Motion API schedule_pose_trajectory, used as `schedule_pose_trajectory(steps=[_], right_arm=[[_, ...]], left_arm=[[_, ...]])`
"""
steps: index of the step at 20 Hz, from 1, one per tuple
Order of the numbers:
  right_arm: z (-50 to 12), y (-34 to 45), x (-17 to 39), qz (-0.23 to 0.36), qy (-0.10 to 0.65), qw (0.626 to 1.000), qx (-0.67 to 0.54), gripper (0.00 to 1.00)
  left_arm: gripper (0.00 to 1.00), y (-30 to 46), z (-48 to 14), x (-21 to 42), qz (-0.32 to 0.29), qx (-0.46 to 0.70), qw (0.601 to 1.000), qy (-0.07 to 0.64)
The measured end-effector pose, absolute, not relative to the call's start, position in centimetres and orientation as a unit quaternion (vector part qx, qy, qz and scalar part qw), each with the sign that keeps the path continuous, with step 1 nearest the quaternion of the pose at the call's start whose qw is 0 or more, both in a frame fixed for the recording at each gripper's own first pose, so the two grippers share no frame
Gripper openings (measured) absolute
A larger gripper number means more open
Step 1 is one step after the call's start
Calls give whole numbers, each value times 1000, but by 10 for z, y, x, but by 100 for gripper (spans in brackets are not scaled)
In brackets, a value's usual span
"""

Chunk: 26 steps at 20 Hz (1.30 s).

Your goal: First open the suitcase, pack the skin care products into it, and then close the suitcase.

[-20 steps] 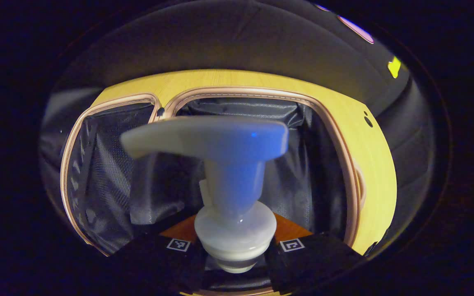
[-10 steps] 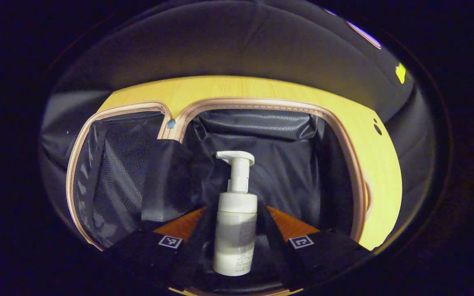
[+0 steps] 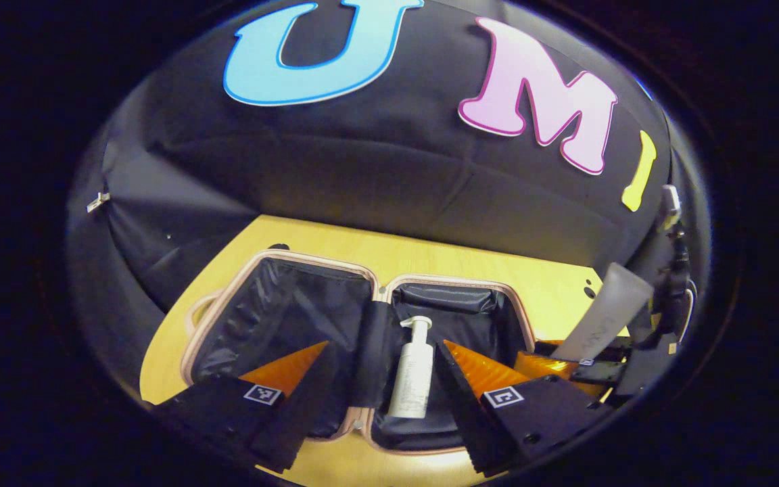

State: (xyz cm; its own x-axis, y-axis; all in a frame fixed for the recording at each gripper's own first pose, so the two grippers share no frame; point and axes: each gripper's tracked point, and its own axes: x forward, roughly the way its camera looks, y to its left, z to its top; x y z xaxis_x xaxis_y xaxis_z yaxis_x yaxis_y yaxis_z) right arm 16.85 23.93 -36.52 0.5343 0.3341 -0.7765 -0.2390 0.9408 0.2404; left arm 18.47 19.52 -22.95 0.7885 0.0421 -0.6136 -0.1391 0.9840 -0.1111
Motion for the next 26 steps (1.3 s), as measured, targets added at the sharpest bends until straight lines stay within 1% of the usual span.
schedule_pose_trajectory(steps=[2, 5, 6, 7, 8, 9, 10, 12, 15, 17, 18, 19, 20, 21, 24, 26], right_arm=[[-390, 249, 159, 155, 491, 855, 55, 42], [-421, 252, 154, 146, 523, 839, 22, 42], [-431, 253, 147, 140, 544, 827, 17, 34], [-439, 253, 145, 128, 563, 817, 15, 42], [-448, 249, 145, 112, 570, 814, 6, 50], [-453, 248, 146, 97, 578, 811, 4, 32], [-453, 249, 146, 85, 583, 808, 6, 42], [-444, 252, 152, 65, 581, 811, 23, 46], [-417, 258, 164, 66, 540, 839, 23, 50], [-386, 256, 169, 67, 503, 862, 11, 83], [-372, 254, 168, 67, 488, 870, 12, 87], [-358, 250, 167, 64, 475, 877, 18, 94], [-341, 245, 167, 61, 459, 886, 26, 87], [-323, 236, 168, 55, 440, 896, 28, 97], [-269, 201, 167, 33, 376, 926, 20, 96], [-242, 181, 156, 19, 347, 938, 12, 96]], left_arm=[[93, 193, -207, 150, 34, -101, 945, 310], [93, 200, -190, 103, 43, -152, 942, 296], [93, 204, -185, 90, 49, -176, 939, 292], [93, 203, -183, 79, 45, -206, 933, 292], [93, 200, -180, 68, 35, -247, 923, 293], [93, 203, -176, 58, 33, -285, 913, 289], [93, 212, -173, 50, 39, -307, 908, 281], [93, 232, -170, 39, 63, -319, 904, 276], [93, 262, -180, 34, 91, -291, 914, 267], [94, 283, -186, 38, 102, -253, 925, 264], [94, 296, -189, 42, 108, -233, 929, 266], [94, 309, -193, 50, 115, -216, 932, 266], [94, 326, -198, 61, 122, -202, 935, 267], [94, 342, -204, 72, 128, -190, 936, 268], [94, 394, -223, 113, 138, -160, 938, 275], [94, 425, -240, 141, 135, -144, 938, 286]])
